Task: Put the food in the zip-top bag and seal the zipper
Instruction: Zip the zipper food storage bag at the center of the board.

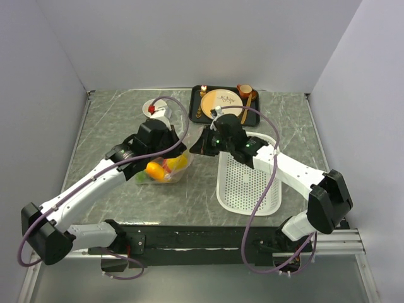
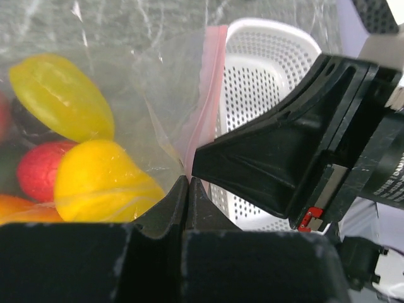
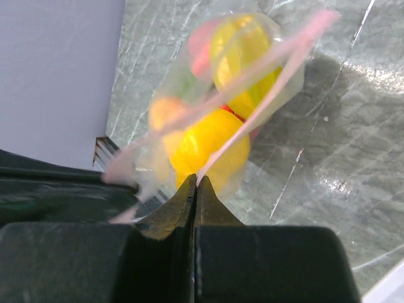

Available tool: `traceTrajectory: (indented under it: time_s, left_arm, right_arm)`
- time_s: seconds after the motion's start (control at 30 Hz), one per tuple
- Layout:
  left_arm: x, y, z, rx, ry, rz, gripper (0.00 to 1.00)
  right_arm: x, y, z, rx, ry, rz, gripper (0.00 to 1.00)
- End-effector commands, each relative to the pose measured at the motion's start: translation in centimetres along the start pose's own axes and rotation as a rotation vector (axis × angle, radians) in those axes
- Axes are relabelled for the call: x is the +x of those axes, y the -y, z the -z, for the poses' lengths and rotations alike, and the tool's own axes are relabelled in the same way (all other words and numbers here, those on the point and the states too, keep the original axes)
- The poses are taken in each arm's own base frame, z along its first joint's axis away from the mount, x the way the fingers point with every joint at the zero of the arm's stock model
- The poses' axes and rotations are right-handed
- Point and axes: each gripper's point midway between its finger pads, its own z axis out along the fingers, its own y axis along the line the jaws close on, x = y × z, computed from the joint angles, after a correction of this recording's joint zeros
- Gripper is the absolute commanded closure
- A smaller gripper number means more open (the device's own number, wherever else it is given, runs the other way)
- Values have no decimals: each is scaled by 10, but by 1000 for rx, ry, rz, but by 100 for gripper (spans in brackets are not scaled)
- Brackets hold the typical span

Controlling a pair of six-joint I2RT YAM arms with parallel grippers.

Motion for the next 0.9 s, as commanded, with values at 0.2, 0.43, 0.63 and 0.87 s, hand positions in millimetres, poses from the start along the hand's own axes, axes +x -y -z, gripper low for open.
traceTrajectory:
  time_s: [0.2,0.43,0.63,0.87]
  left_arm:
    - [-29,49,17,207,56,27,96]
    - [-35,28,16,89,86,37,79]
    - [-51,22,40,96,199,50,39]
    - [-43,-9,57,5,251,48,27]
  right_arm:
    - [-38,-43,30,-70,100,75,100]
    - [-58,-61,43,-89,162,81,100]
    - [-58,-47,38,-15,160,68,100]
    - [-56,-25,26,60,151,51,100]
